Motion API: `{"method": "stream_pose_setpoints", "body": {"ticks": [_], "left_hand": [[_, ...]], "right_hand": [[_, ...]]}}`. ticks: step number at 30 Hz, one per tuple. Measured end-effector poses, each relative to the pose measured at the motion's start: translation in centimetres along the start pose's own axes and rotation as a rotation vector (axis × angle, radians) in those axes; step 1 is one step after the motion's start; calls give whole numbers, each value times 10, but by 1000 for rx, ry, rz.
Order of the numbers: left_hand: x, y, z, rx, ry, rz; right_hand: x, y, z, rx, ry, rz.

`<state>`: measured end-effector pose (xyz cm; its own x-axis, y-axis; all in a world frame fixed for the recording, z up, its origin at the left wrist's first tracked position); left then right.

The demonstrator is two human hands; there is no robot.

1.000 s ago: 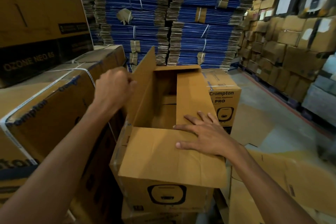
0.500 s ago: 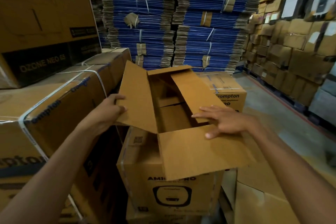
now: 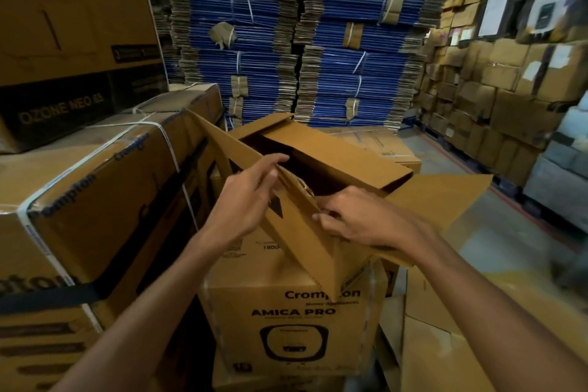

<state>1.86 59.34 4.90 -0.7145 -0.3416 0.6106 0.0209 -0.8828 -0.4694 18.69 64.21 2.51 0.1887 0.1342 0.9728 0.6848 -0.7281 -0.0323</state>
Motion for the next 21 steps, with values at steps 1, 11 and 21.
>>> {"method": "stream_pose_setpoints", "body": {"ticks": [1, 11, 21], "left_hand": [[1, -9, -5, -21, -129, -17], [29, -62, -43, -134, -846, -86], [-61, -27, 33, -684, -721, -3]], "right_hand": [[2, 0, 2, 2, 45, 49], [54, 44, 86, -296, -149, 239], [56, 31, 35, -171, 338, 375]]}}
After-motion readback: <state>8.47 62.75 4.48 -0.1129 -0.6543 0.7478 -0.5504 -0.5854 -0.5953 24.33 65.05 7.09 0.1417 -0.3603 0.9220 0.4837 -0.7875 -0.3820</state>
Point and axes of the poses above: each hand's wrist, its own y-axis away from the middle knuckle, its own x-axis out of the back of the hand, z = x × y, the point moved 6 cm from there along -y, towards the middle knuckle, and after that the axes turned 3 degrees about -x, right-handed, at the moved point
